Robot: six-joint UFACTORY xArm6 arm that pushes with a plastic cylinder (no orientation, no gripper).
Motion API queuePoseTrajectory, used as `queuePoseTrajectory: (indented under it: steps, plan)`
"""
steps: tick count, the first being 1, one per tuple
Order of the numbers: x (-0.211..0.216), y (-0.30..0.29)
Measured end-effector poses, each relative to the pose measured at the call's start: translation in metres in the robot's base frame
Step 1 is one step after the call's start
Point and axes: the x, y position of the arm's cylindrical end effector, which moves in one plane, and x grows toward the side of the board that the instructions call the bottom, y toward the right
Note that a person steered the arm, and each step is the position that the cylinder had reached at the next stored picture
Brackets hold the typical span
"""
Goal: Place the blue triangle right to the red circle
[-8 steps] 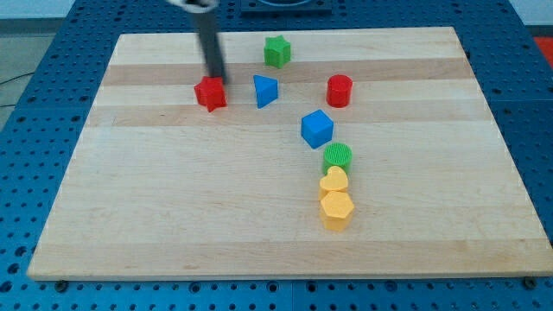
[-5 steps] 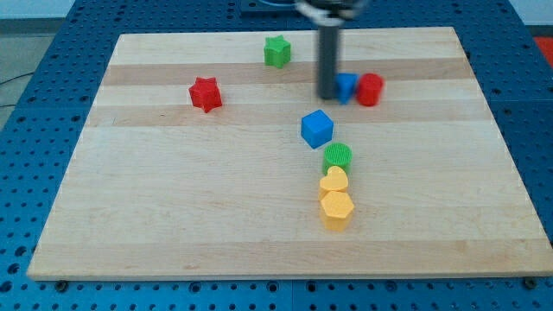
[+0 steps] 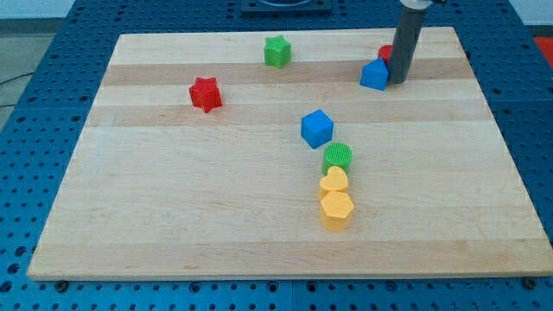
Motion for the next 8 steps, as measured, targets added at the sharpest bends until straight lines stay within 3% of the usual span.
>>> queuePoseTrajectory:
  steps: [1,2,3,4,5,7,8]
  plan:
    - [-0.048,0.010]
    - [-0.006,0.052]
    - [0.071,0.035]
    - [0.071,-0.013]
    - [0.015,-0.013]
    - [0.054,-0.025]
    - [0.021,-0.063]
